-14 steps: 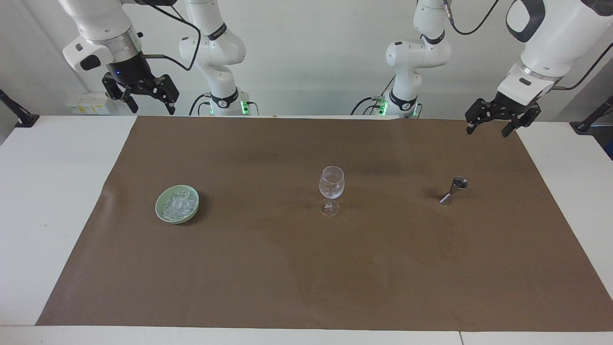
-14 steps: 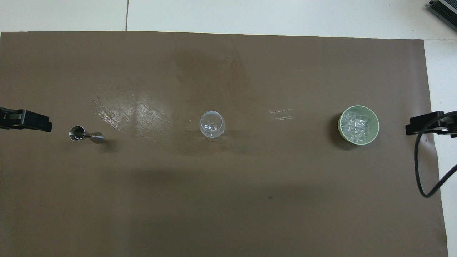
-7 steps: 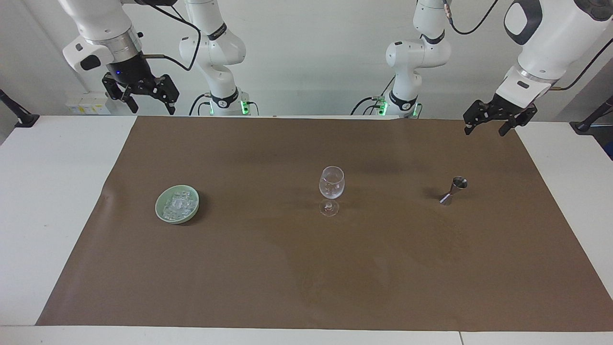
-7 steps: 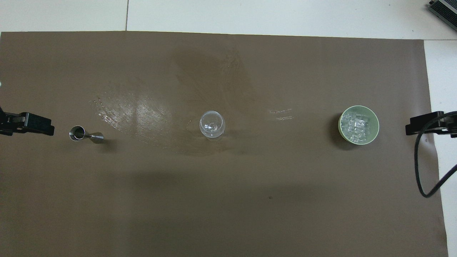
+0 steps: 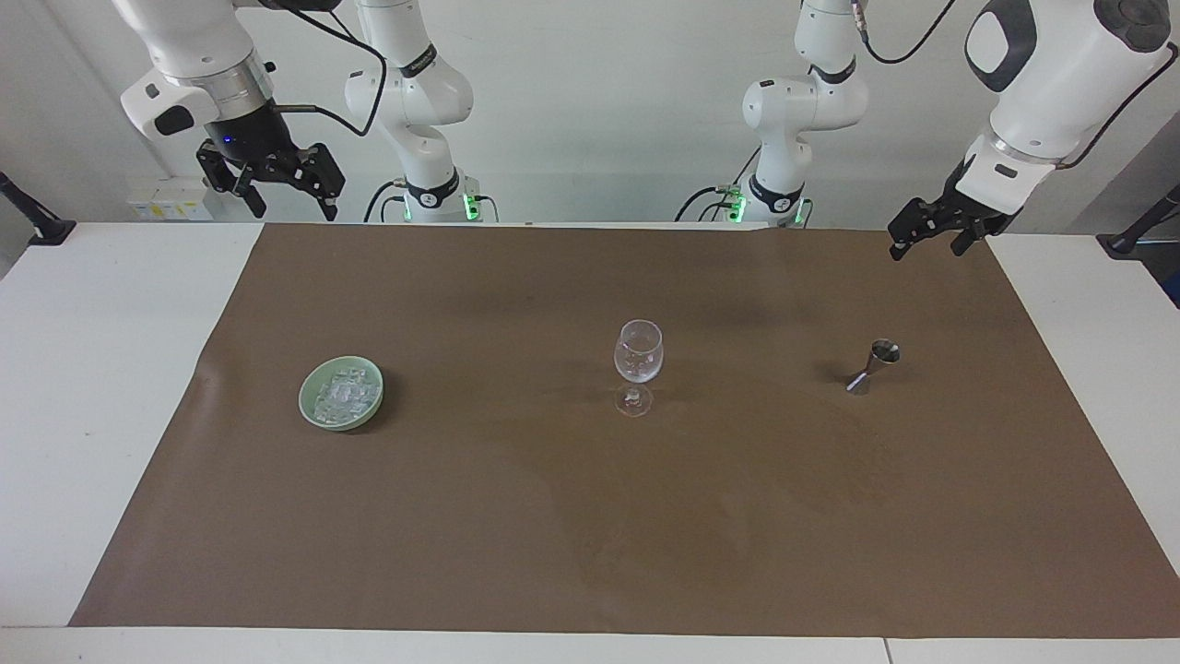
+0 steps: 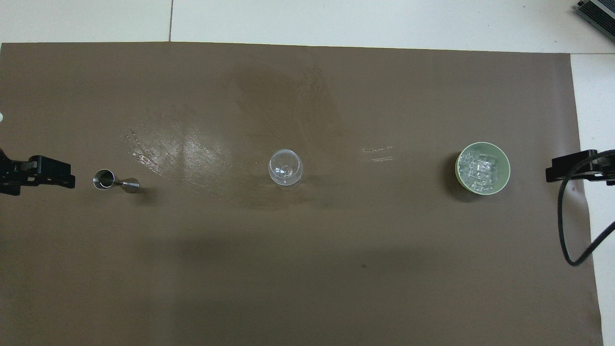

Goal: Pour wine and add ice with both arms

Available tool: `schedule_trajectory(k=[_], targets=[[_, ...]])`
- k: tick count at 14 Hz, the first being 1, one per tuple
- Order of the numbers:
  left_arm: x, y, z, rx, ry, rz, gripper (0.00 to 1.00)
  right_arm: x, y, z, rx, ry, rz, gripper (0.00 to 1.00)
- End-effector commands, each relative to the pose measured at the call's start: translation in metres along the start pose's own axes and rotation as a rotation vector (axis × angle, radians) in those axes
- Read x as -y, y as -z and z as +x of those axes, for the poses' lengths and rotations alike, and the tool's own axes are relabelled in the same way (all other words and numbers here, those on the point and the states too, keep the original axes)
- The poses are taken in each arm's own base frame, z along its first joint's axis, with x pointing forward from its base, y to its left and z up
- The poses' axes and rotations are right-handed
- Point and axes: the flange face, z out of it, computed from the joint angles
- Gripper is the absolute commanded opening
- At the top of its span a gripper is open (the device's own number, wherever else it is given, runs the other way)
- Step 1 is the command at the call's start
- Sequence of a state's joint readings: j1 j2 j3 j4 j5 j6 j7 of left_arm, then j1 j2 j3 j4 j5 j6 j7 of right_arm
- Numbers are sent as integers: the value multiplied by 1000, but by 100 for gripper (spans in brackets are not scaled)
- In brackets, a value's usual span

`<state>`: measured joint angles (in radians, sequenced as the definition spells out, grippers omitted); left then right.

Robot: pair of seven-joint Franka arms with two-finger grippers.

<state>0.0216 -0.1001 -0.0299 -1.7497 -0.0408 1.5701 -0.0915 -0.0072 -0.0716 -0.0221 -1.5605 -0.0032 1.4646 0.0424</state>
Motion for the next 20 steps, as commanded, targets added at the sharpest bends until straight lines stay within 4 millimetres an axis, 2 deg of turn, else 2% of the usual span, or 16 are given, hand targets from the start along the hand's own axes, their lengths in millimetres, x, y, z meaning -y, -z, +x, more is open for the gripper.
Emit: schedule_trajectory(k=[1, 4, 7, 9, 14, 20], targets=[[18, -4, -6, -13, 83, -81, 100, 0, 0, -5, -4, 4, -1, 100], [34, -15, -1, -2, 134, -120, 100, 0, 0, -5, -3, 6, -1, 100], [61, -28, 9, 19, 212, -183, 100, 0, 0, -5, -3, 6, -1, 100], [87, -43, 19, 35, 276, -220, 100, 0, 0, -5, -3, 6, -1, 100], [130, -79, 42, 37, 382, -267, 100, 0, 0, -5, -4, 6, -1, 100], [173, -128, 53, 35, 531, -321, 100, 0, 0, -5, -3, 6, -1, 100]])
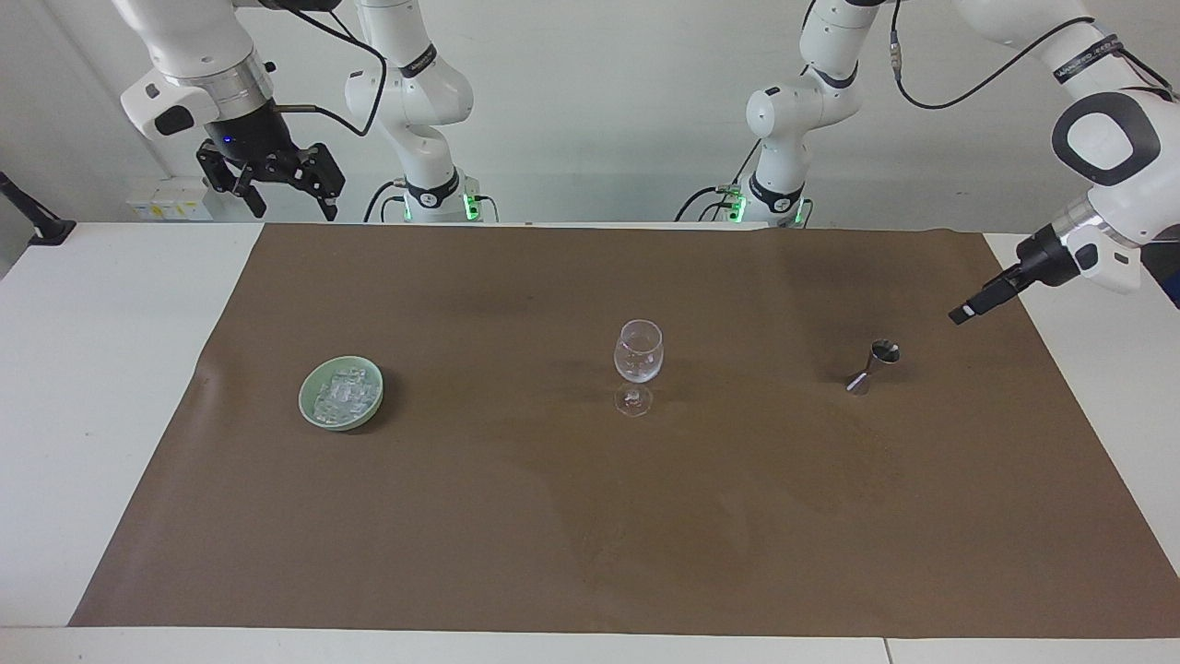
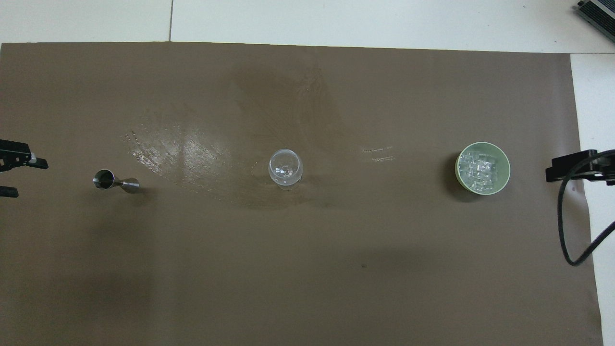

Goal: Pour wine and add ice with both arms

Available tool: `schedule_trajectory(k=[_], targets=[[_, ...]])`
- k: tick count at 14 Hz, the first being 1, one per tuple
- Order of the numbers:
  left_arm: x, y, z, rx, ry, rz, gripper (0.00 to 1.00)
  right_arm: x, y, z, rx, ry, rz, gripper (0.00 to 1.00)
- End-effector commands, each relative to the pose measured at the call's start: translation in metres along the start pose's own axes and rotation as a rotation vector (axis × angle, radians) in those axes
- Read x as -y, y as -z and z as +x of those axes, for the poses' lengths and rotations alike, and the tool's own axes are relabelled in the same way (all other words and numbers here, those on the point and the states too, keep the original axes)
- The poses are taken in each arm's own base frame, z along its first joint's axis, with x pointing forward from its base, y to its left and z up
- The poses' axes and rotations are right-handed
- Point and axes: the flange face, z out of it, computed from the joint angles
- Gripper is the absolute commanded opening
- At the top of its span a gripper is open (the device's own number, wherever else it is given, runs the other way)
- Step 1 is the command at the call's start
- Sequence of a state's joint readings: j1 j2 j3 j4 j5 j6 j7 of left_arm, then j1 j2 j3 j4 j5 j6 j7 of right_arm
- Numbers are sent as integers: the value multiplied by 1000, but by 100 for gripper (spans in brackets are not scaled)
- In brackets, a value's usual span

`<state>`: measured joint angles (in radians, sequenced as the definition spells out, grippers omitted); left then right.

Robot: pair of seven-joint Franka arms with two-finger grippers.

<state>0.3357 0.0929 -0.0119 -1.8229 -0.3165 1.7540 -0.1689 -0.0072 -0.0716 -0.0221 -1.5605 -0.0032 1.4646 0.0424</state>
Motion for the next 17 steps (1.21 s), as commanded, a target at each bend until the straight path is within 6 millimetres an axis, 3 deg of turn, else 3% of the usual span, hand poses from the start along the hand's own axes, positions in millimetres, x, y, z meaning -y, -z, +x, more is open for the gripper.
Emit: schedule_trajectory(k=[1, 3, 7, 11, 15, 17], targets=[[16, -18, 2, -33, 64, -32, 100, 0, 0, -5, -3, 6, -1, 100], [16, -22, -1, -16, 114, -70, 100, 0, 0, -5, -3, 4, -1, 100], [47, -38, 10, 30, 254, -179, 100, 0, 0, -5, -3, 6, -1, 100], [89, -83, 42, 135, 387, -284, 100, 0, 0, -5, -3, 6, -1, 100], [87, -131, 47, 262, 452, -364, 100, 0, 0, -5, -3, 6, -1, 100], [84, -139, 46, 326, 484, -403, 100, 0, 0, -5, -3, 4, -1, 100]])
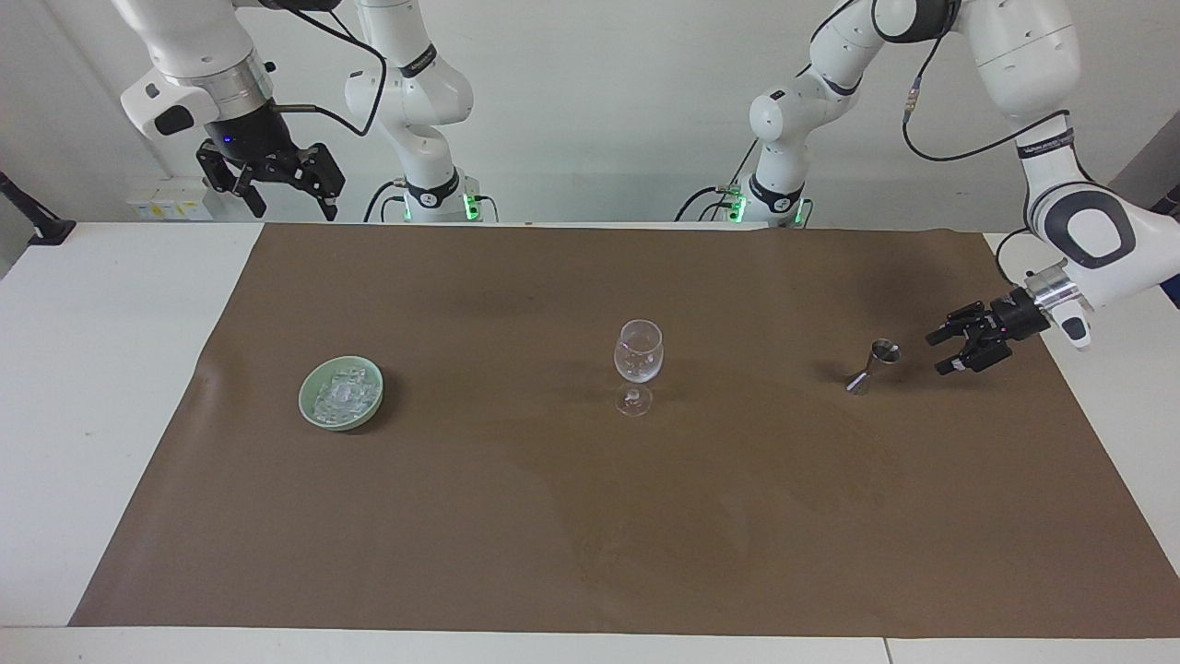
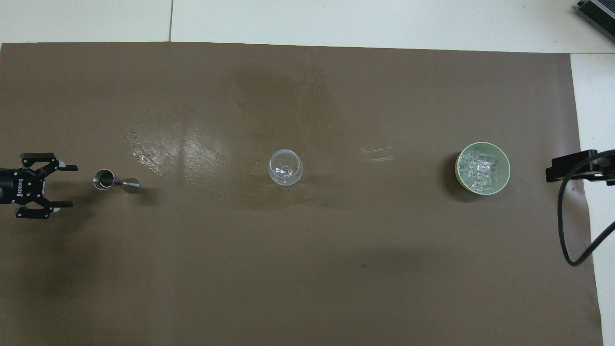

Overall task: Pour wine and add ice with both arms
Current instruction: 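Reach the left gripper to the silver jigger and grasp it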

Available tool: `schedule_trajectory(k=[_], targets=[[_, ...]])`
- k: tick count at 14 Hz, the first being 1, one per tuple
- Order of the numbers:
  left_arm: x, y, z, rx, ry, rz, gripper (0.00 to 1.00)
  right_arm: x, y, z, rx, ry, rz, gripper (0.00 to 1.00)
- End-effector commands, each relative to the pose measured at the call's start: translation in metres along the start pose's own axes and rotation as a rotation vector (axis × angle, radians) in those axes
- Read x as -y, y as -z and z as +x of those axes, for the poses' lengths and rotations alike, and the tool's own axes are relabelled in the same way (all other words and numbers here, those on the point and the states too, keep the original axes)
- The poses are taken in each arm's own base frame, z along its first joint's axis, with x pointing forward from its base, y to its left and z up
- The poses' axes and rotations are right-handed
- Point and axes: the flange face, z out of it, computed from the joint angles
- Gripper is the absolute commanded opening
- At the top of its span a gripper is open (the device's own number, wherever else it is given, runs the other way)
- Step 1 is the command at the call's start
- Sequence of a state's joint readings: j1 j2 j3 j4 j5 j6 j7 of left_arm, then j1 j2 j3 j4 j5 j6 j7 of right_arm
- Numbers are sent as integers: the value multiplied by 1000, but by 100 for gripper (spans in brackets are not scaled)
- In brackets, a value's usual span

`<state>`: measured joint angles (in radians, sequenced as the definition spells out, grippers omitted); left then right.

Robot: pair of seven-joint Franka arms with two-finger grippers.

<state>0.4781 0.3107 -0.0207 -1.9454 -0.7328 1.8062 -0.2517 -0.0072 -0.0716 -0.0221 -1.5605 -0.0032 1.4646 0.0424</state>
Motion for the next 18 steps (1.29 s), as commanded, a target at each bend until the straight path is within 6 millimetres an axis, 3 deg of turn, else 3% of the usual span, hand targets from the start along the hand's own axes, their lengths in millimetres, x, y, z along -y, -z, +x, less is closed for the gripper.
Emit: schedule_trajectory(k=[1, 6, 10, 18], targets=[[1, -11, 3, 78, 75, -23, 100, 0, 0, -5, -3, 4, -1, 100], [0, -40, 32, 260, 216, -27, 100, 0, 0, -5, -3, 6, -1, 100], [14, -66, 38, 370, 279, -69, 100, 0, 0, -5, -3, 6, -1, 100], [18, -67, 42, 437, 525, -161, 100, 0, 0, -5, -3, 6, -1, 100]])
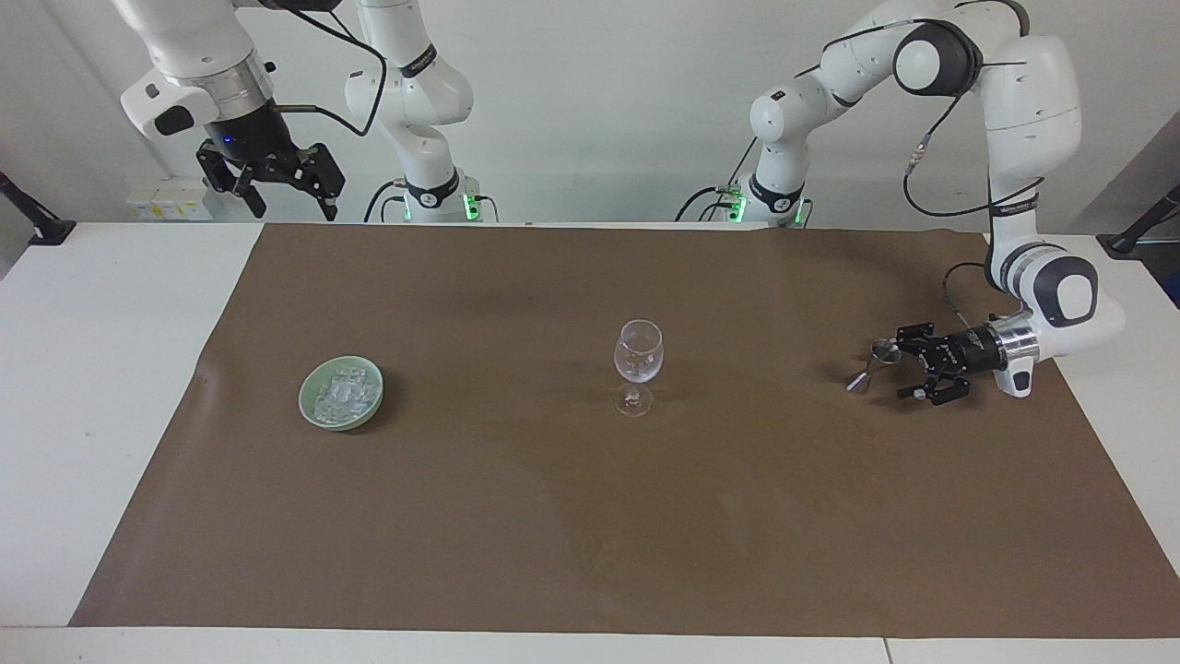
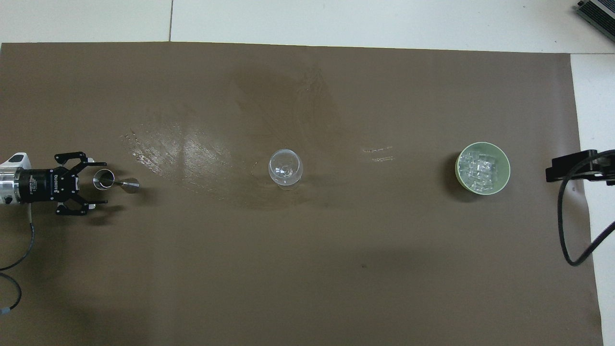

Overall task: Pour wine and add ice with both arms
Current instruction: 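Reach the left gripper to the silver jigger and grasp it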

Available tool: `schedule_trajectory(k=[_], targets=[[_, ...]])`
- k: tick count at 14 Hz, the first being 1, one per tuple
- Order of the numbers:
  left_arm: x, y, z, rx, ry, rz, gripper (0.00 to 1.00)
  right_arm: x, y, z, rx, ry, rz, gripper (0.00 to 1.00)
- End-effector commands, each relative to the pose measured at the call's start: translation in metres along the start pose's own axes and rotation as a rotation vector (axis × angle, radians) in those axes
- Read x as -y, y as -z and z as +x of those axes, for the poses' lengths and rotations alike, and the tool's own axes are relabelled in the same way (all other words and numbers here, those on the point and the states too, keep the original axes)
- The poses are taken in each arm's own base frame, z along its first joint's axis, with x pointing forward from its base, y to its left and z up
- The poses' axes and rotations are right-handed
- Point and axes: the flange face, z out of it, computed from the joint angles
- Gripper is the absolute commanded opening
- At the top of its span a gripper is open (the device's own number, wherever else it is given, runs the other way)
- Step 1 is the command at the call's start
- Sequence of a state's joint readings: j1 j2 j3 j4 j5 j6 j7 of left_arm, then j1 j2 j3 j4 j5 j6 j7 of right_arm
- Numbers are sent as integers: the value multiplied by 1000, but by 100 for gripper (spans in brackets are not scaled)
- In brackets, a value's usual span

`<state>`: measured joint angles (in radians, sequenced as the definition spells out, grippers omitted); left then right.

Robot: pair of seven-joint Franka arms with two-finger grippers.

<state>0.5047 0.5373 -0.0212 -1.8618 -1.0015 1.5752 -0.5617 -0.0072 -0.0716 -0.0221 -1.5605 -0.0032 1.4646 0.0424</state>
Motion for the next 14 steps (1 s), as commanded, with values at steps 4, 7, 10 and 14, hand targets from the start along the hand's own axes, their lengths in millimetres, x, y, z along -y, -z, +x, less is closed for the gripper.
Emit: schedule_trajectory(k=[4, 7, 10, 14], targets=[[3, -7, 10, 86, 133, -49, 100, 0, 0, -5, -3, 6, -1, 100], [7, -13, 14, 130, 148, -81, 100, 0, 0, -5, -3, 6, -1, 100], [8, -18, 12, 160, 100, -84, 100, 0, 0, -5, -3, 6, -1, 100], [16, -32, 15, 196, 25, -107, 100, 0, 0, -5, -3, 6, -1, 100]])
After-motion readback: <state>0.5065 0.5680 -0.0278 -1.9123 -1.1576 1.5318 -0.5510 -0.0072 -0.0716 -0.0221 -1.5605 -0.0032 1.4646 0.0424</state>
